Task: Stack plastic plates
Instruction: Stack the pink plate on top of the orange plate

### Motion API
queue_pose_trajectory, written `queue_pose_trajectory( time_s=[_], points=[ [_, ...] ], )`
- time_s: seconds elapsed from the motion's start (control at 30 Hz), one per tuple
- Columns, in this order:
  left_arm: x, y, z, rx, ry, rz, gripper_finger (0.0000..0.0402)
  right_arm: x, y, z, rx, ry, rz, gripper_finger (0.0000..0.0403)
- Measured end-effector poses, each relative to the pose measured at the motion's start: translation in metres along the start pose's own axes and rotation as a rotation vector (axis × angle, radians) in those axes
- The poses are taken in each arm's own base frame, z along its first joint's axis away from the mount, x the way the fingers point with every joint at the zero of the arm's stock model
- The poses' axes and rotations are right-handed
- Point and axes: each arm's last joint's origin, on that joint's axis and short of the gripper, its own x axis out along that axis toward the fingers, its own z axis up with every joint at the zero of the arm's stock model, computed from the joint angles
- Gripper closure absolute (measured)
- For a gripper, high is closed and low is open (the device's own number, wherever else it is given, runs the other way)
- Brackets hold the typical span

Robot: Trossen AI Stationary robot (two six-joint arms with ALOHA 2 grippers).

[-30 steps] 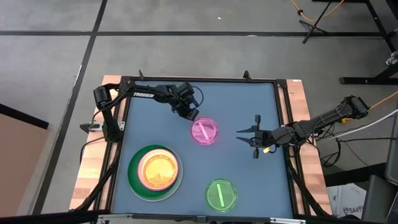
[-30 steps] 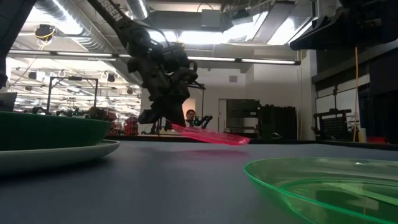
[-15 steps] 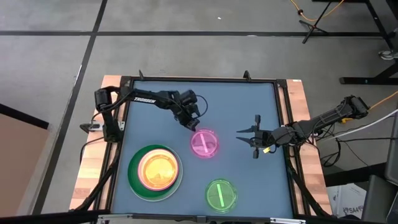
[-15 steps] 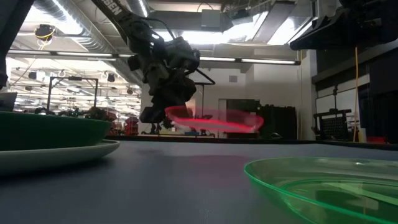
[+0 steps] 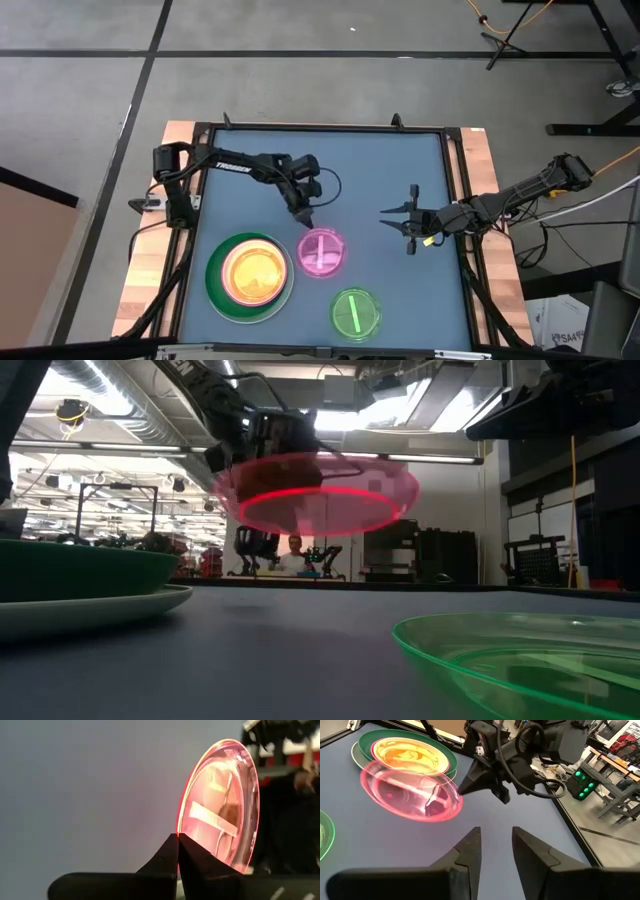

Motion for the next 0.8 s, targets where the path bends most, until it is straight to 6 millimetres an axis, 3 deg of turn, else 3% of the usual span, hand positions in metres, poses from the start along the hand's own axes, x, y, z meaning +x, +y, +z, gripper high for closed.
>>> queue_pose_trajectory(
  time_s=[0.3,0.8],
  points=[
    [0.01,-0.011,-0.012,0.149,0.115,-0.113,0.0401,0.0,0.0,0.0,0.0,0.0,0.0,0.0299],
    [0.009,-0.008,-0.063,0.311,0.497,0.019,0.0401,0.0,0.0,0.0,0.003,0.0,0.0,0.0299]
  ],
)
